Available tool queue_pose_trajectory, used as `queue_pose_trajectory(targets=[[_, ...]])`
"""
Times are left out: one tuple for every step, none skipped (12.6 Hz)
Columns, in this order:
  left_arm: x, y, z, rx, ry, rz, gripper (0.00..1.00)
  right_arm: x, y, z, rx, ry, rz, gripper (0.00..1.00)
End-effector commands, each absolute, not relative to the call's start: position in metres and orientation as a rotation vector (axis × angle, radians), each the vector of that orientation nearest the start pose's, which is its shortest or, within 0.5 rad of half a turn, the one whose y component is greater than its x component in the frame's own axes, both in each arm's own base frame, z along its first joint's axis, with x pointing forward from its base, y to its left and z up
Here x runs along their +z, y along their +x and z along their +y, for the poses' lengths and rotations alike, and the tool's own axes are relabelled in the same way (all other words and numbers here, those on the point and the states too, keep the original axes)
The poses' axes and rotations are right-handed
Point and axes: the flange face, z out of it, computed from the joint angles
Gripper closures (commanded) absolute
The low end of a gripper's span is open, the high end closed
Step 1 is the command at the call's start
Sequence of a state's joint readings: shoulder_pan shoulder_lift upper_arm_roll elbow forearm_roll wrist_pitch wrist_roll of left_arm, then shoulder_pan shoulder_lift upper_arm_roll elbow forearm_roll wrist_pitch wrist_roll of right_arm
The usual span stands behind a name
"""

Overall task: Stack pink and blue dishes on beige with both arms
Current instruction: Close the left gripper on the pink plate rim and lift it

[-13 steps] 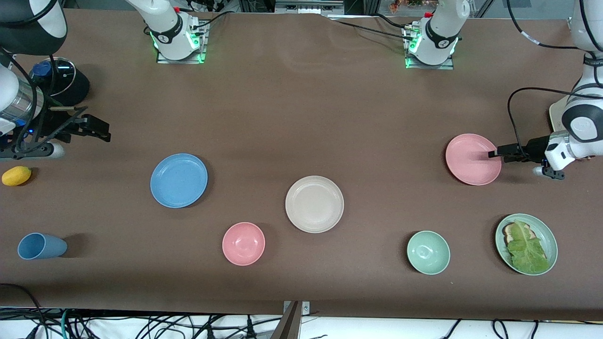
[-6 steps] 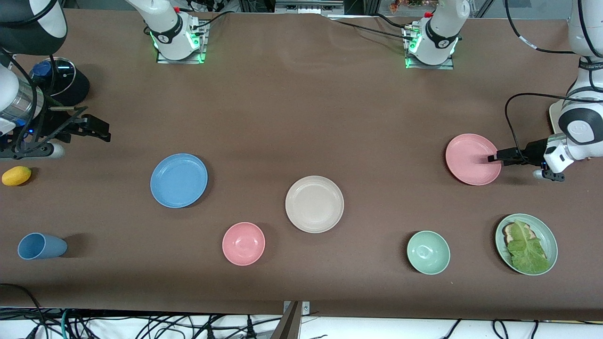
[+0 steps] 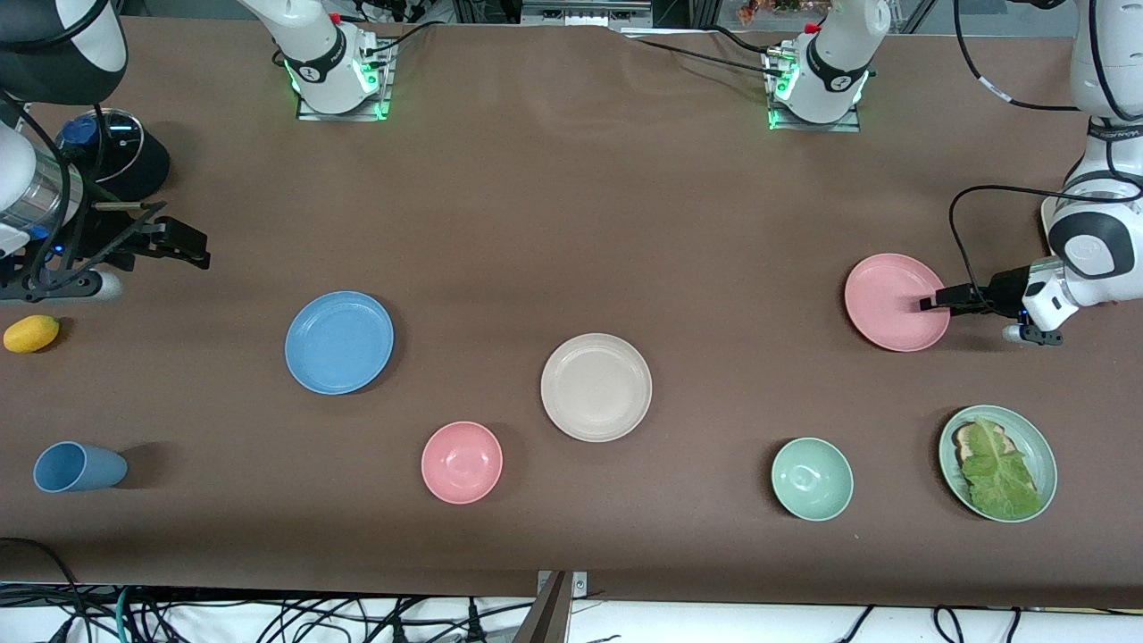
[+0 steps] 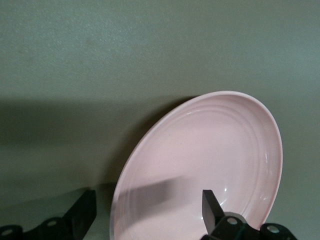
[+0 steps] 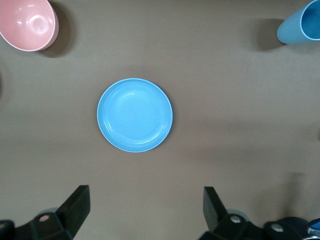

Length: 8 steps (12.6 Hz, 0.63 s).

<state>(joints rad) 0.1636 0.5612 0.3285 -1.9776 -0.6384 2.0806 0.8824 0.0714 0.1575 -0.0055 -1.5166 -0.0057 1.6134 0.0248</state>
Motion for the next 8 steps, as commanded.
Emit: queue_pose_trajectory(targets=[[0.1686,0.5199,0.2423,0.143,-3.628,-0.048,0.77,0.5666,0.5966,0.0384,0.094,-3.142,-0.055,0.00],[0.1686,0.5199,0.2423,0.143,-3.628,-0.048,0.92,0.5659,0.5965,0.0384,0.096,-3.142,-0.055,0.00],[0.1686,0.5197,0.2424,0.148,-3.625,-0.042,1.00,0.5666,0.5966,0.0384,0.094,-3.142,-0.055,0.00],[0.1686,0.5196,0.2425,0.150,-3.624,-0.035,1.00,0.5659,0.5965,0.0384,0.096,-3.142,-0.055,0.00],[0.1685,0.5194,0.2426,0.153,-3.622,-0.032,1.00,0.5666,0.5966,0.0384,0.094,-3.142,-0.055,0.00],[0.1690,0.5199,0.2428,0.152,-3.621,-0.029,1.00,0.5659,0.5971,0.0385,0.094,-3.142,-0.055,0.00],[0.1725,0.5238,0.2439,0.139,-3.617,-0.019,1.00,0.5666,0.5966,0.0383,0.094,-3.144,-0.056,0.00],[0.1746,0.5264,0.2437,0.130,-3.615,-0.012,1.00,0.5666,0.5966,0.0384,0.094,-3.142,-0.055,0.00]])
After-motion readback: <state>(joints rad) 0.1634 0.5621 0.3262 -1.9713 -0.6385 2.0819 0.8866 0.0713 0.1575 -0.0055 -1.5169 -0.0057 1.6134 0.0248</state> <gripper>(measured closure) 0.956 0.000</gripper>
